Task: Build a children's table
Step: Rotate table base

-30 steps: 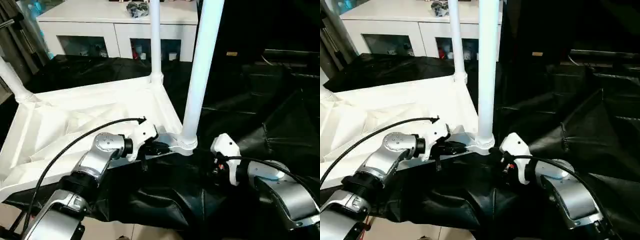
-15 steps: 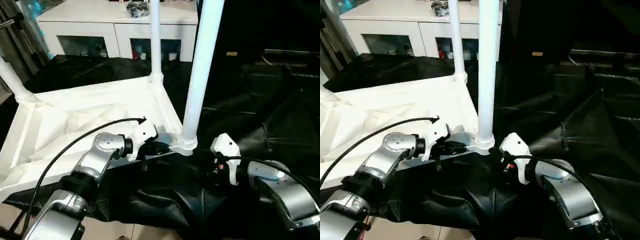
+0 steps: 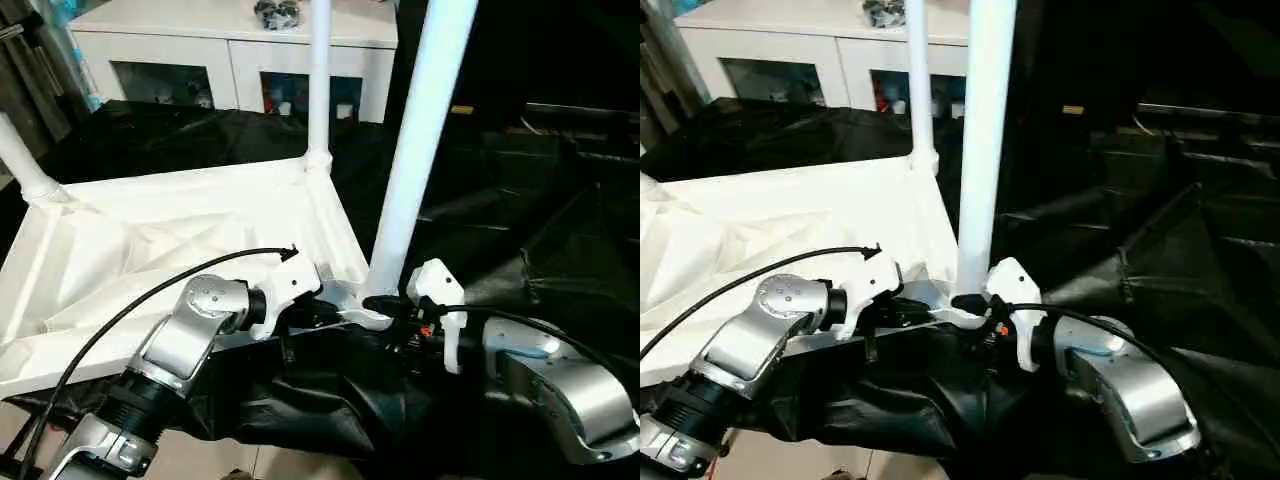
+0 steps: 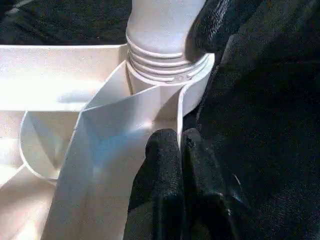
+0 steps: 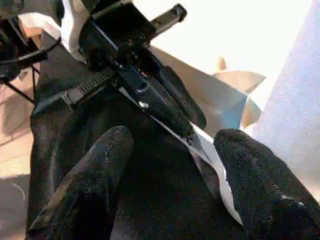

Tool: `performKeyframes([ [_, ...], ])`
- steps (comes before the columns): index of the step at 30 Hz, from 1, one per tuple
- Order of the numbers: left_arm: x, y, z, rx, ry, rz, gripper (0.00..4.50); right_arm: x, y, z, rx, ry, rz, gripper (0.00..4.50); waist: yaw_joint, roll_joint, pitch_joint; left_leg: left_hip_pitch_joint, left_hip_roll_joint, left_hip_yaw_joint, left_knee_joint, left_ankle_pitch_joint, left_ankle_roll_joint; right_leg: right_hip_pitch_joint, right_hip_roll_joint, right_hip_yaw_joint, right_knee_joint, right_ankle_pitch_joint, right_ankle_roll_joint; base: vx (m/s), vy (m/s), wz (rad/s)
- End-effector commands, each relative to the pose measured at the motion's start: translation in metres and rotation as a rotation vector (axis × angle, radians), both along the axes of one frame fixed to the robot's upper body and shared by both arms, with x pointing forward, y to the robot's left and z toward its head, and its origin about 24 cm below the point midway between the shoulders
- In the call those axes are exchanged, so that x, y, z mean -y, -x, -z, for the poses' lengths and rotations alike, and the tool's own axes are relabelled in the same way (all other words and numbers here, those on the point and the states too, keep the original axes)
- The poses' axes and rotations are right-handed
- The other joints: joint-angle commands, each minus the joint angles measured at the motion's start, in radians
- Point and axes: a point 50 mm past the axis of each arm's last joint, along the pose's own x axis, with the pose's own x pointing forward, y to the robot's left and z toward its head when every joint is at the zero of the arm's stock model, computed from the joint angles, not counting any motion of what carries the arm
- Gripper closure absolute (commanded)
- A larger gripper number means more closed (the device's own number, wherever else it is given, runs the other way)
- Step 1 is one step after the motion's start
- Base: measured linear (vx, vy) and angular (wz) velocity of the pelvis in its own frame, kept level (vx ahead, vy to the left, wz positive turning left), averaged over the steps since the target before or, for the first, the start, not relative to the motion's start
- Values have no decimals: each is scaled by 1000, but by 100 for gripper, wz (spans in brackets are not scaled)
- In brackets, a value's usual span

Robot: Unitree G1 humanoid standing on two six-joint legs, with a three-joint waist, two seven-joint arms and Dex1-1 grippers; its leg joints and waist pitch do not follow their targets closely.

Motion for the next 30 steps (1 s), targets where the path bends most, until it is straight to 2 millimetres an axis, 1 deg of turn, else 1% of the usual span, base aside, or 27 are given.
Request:
performKeyframes([
  [1,1,-3,-9,54,3,10,389,4,0,-1,0,22,6,138,4,-11,-62,12,-7,12,-68,-213,10,50,-12,10,-61,-172,-180,0,0,0],
  [2,1,-1,-8,47,-8,26,389,6,-1,0,1,33,12,138,4,-8,-62,12,-8,12,-68,-219,10,49,-12,10,-63,-178,-180,0,0,0],
  [3,0,0,-6,49,-26,36,369,8,-1,0,2,41,19,138,4,-9,-61,12,-8,13,-68,-223,10,49,-11,10,-64,-182,-179,0,0,0],
  [4,-1,1,-3,52,-50,39,356,11,-2,0,3,46,27,138,5,4,-61,14,-9,11,-69,-233,6,48,-12,10,-63,-194,-176,0,0,0],
  [5,-3,1,0,42,-67,43,356,14,-4,-1,7,52,41,138,2,-4,-61,14,-9,12,-68,-244,3,48,-10,10,-66,-201,-171,0,0,0],
  [6,-3,2,1,37,-71,46,356,16,-4,-1,9,54,49,138,3,0,-61,15,-9,11,-69,-250,1,47,-11,10,-66,-208,-171,0,0,0],
  [7,-4,1,3,32,-82,49,356,17,-5,-1,13,59,59,138,2,-2,-60,15,-9,11,-70,-261,-1,46,-10,10,-68,-223,-169,0,0,0],
  [8,-6,1,4,27,-93,51,356,18,-6,-2,17,64,66,138,1,1,-60,16,-9,11,-70,-268,-5,45,-10,10,-71,-233,-167,0,0,0],
  [10,-8,1,6,25,-104,50,356,20,-7,-3,20,62,73,138,2,0,-59,18,-9,11,-71,-285,-9,43,-10,10,-72,-252,-164,0,0,0],
  [11,-8,1,8,3,-103,50,356,21,-7,-5,20,58,76,138,0,7,-59,18,-9,10,-72,-300,-15,42,-9,10,-74,-262,-162,0,0,0],
  [12,-8,1,8,-3,-103,50,356,21,-7,-5,20,58,77,138,0,6,-59,18,-9,9,-72,-304,-17,43,-10,9,-74,-267,-161,0,0,0],
  [13,-9,0,8,0,-107,52,356,21,-7,-5,21,58,78,138,2,13,-60,19,-9,8,-73,-310,-20,42,-10,9,-73,-272,-161,0,0,0],
  [14,-9,0,8,6,-111,54,356,22,-7,-5,21,59,78,138,-1,8,-59,18,-10,8,-73,-318,-20,43,-9,9,-75,-274,-160,0,0,0],
  [15,-9,-1,8,9,-110,54,356,22,-7,-5,23,60,82,138,1,11,-60,17,-10,7,-73,-318,-20,44,-10,8,-74,-274,-160,0,0,0],
  [16,-9,-1,8,9,-110,54,356,22,-7,-5,23,60,82,138,0,9,-59,17,-11,7,-74,-318,-18,44,-10,8,-75,-277,-160,0,0,0],
  [18,-6,-7,6,32,-71,38,356,23,-7,-4,23,55,87,138,-1,10,-60,17,-11,8,-72,-315,-17,43,-10,9,-76,-275,-161,0,0,0],
  [19,-4,-7,5,34,-55,38,356,23,-7,-4,23,55,88,138,1,12,-61,18,-11,8,-71,-314,-16,43,-10,9,-76,-275,-163,0,0,0],
  [20,0,-9,4,36,4,47,356,23,-7,-3,19,55,92,138,-1,13,-60,16,-13,9,-71,-318,-16,44,-9,8,-79,-280,-165,0,0,0],
  [21,2,-9,4,34,16,56,356,24,-6,-3,15,54,92,138,1,13,-62,17,-12,8,-71,-318,-16,44,-11,9,-77,-280,-168,0,0,0],
  [23,3,-8,4,27,28,63,356,25,-5,-3,11,53,92,138,1,13,-62,14,-12,6,-72,-316,-15,46,-11,7,-76,-277,-166,0,0,0],
  [24,3,-9,4,24,33,63,356,26,-4,-3,5,51,93,138,0,16,-63,16,-11,7,-71,-313,-13,46,-11,8,-75,-267,-168,0,0,0],
  [25,4,-9,4,17,41,72,356,29,-4,-2,-2,57,98,138,0,16,-63,16,-11,7,-71,-313,-13,46,-11,8,-75,-267,-168,0,0,0],
  [26,4,-9,5,13,45,78,356,31,-3,-2,-7,63,101,138,-2,17,-63,15,-12,7,-71,-314,-11,48,-10,7,-77,-262,-170,0,0,0],
  [27,5,-8,5,13,42,94,356,34,-3,-1,-22,57,114,138,-1,31,-63,16,-12,6,-71,-313,-13,47,-11,7,-75,-261,-171,0,0,0],
  [28,5,-8,6,7,38,107,356,36,-3,-1,-31,55,125,138,-4,22,-63,15,-14,7,-69,-313,-8,48,-9,7,-78,-259,-172,0,0,0],
  [29,5,-8,7,5,31,111,356,37,-3,-2,-32,53,131,138,-3,22,-64,15,-13,7,-70,-309,-7,49,-10,7,-77,-255,-174,0,0,0],
  [30,5,-9,9,8,29,112,356,37,-3,-3,-32,47,136,138,-4,25,-65,14,-13,7,-68,-299,-5,49,-9,7,-76,-239,-177,0,0,0],
])
